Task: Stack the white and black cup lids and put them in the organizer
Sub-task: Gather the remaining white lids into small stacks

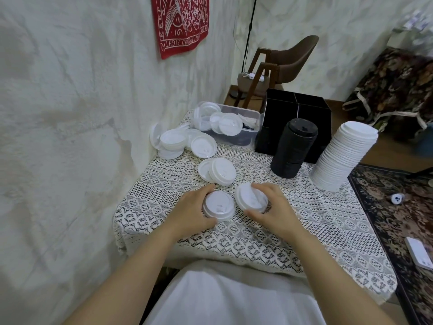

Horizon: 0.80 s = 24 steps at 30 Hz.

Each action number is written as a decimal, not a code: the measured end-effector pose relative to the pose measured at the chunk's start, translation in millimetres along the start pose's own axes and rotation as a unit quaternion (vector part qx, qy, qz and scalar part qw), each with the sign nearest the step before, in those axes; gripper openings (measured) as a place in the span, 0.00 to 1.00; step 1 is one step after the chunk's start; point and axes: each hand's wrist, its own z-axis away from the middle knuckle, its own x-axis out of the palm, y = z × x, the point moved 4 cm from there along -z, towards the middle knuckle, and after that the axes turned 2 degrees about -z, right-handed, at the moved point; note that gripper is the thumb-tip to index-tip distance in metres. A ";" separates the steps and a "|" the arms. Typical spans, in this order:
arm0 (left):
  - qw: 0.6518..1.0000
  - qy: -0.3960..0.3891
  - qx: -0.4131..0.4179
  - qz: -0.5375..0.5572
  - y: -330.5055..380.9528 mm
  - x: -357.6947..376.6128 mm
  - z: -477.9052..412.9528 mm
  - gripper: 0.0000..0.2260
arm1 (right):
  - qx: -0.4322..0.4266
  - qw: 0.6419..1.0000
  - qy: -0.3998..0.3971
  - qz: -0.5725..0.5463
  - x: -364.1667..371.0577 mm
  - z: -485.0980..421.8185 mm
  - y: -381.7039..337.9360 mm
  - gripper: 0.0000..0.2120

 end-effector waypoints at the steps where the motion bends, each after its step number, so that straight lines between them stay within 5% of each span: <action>1: 1.000 0.000 -0.003 0.003 -0.2 -0.4 0.0 0.40 | -0.008 1.000 -0.002 0.004 4.1 -0.4 -5.2 0.34; 13: 0.999 0.010 -0.007 0.042 1.6 -2.6 0.8 0.46 | -0.057 0.995 -0.069 0.049 51.5 -5.4 -42.8 0.34; 24: 0.999 0.009 0.018 0.029 9.1 -6.9 4.2 0.38 | -0.029 0.991 -0.121 0.058 59.9 -8.0 -33.8 0.38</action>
